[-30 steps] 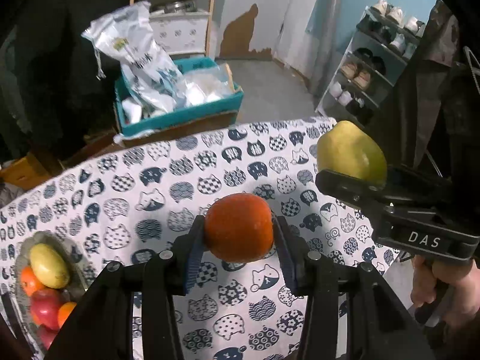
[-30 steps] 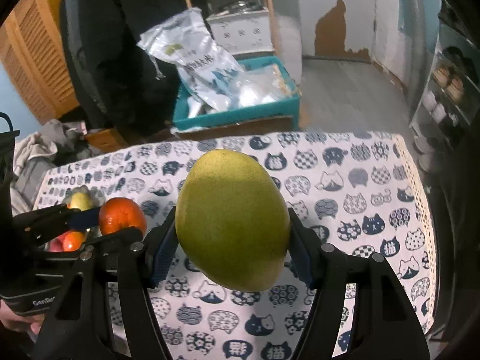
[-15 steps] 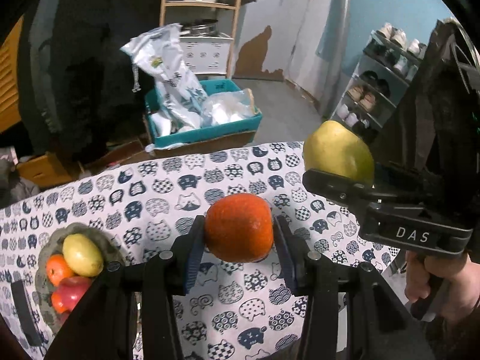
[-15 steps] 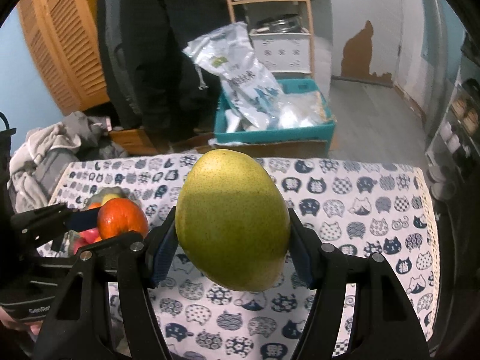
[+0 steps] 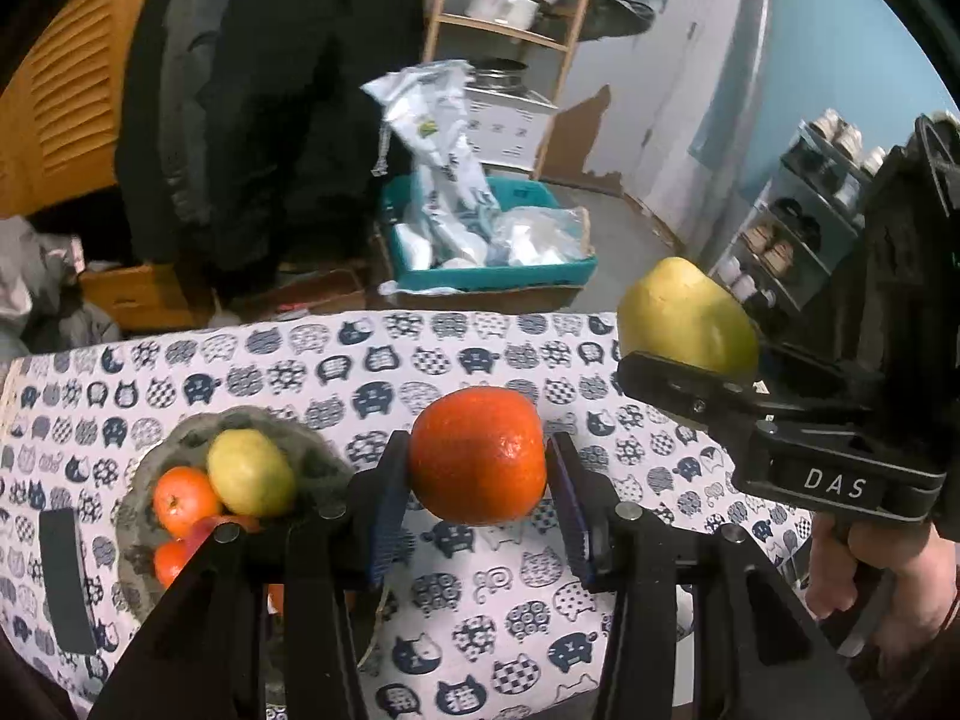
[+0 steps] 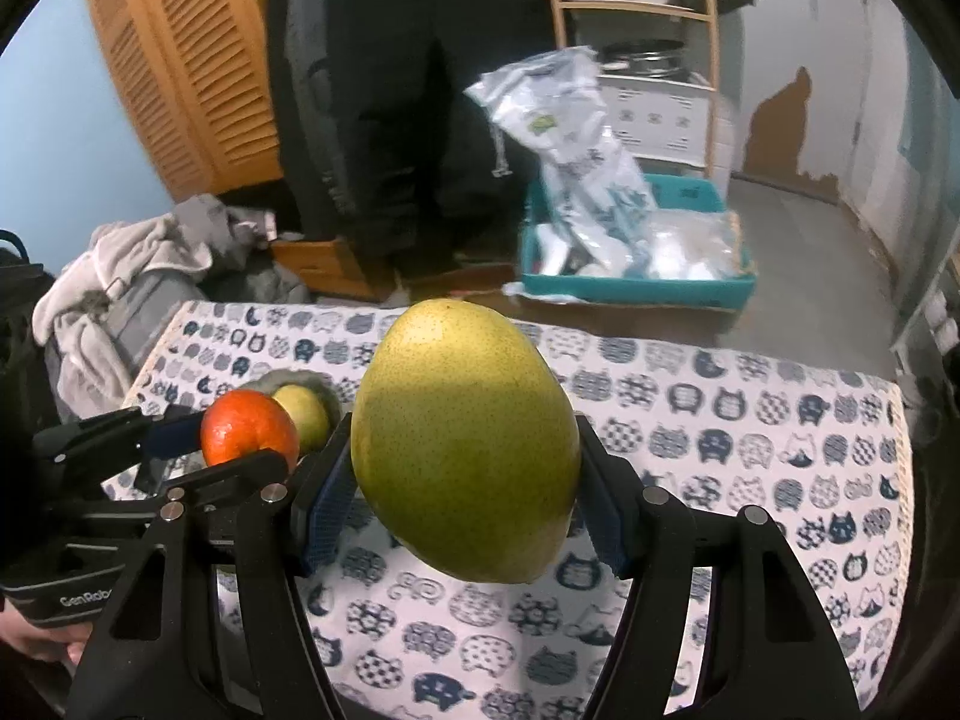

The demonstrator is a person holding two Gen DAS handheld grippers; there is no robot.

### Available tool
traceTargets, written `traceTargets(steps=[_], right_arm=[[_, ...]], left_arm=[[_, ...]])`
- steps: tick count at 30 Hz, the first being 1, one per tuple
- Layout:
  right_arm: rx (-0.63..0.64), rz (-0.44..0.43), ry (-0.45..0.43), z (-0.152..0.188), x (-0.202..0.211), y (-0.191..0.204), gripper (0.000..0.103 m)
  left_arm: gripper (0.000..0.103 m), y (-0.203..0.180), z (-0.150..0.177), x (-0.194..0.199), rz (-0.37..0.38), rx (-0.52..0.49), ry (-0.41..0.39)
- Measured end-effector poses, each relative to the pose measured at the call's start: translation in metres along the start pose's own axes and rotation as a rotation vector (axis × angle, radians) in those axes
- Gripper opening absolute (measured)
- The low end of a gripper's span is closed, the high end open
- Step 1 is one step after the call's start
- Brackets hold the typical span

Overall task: Organize fruits
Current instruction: 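Lift the orange and pear and carry them over the green bowl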

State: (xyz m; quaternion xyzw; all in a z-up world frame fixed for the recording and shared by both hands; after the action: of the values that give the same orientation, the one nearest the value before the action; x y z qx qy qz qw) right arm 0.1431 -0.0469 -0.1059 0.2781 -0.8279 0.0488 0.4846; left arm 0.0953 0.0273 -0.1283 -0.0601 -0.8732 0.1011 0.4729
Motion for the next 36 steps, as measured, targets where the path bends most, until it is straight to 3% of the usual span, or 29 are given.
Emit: traceTargets(steps=[19, 29, 36], right_arm=[[0.096, -0.1, 0.055, -0.019, -0.048, 0.094, 0.066], [0.112, -0.125, 0.138, -0.007, -0.095, 0.122, 0.066], [0.138, -0.121, 0.189, 0.006, -0.123, 0.135, 0.066]], left_arm=[[0.046, 0.1, 0.013, 0.037, -0.092, 0.151, -0.057], [0.046, 0.15, 0.036, 0.032, -0.125, 0.241, -0.029], [0.046, 0.164, 0.042, 0.032, -0.124, 0.265, -0.023]])
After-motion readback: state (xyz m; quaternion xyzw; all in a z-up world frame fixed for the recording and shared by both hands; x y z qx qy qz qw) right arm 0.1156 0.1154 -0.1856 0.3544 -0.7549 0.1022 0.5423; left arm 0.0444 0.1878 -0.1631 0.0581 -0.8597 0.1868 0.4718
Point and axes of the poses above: each gripper's, at about its wrist camera, not at the fingertips, and x roughly against the way its jaws point, y to its left, z to its underside, the point moved 10 cm from there along -x, roughly the way its jaws point, and after that the axes turned 7 degrees about y, right-handed, at the moved point
